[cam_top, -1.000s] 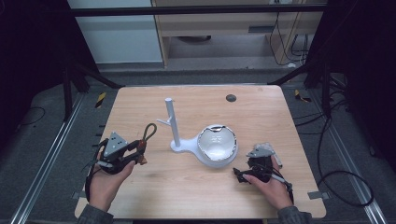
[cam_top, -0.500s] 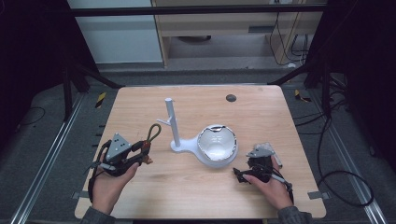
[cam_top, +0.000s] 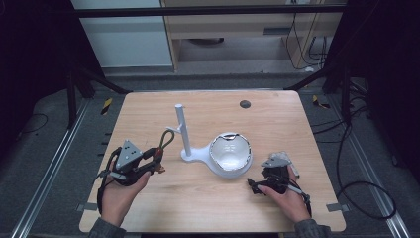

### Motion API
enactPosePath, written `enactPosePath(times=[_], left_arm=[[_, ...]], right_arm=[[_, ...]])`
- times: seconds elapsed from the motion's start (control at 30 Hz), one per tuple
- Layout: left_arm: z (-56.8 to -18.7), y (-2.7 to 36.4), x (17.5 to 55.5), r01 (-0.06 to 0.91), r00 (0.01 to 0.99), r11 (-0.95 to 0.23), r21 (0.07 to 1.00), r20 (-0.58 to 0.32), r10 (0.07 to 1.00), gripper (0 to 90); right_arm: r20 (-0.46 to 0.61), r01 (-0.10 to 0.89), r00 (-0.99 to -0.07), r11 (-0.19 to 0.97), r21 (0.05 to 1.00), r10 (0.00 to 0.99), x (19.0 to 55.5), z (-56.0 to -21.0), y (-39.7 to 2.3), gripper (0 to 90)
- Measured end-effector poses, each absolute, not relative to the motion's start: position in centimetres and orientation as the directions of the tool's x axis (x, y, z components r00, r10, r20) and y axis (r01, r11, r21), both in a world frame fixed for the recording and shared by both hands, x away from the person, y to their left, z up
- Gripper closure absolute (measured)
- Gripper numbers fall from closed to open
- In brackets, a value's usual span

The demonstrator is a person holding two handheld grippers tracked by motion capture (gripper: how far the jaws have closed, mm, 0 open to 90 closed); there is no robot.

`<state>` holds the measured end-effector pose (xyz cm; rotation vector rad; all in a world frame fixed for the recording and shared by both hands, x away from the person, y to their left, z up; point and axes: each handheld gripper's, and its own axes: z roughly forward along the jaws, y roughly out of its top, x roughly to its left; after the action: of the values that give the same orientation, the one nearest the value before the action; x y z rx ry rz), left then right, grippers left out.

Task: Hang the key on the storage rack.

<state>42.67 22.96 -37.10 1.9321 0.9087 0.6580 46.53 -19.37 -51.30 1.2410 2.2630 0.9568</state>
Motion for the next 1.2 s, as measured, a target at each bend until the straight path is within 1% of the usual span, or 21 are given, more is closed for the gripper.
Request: enactPosePath(times=[0.37,0.67,1.2], left_arm=[[-36.7,22.3,42.7,0.324,0.605,-0.341,0.883,0.084,0.792,66.0],[-36.7,21.5,43.5,0.323,0.609,-0.341,0.883,0.081,0.789,66.0],[-38.1,20.4,45.5,0.362,0.597,-0.337,0.869,0.061,0.8,65.9]], right_arm=[[-0.011,0.585,-0.527,0.372,0.721,0.85,46.5,-51.3,-19.3,0.5],[-0.011,0.585,-0.526,0.372,0.721,0.85,46.4,-51.3,-19.3,0.5],[-0.011,0.585,-0.526,0.371,0.721,0.85,46.4,-51.3,-19.3,0.5]])
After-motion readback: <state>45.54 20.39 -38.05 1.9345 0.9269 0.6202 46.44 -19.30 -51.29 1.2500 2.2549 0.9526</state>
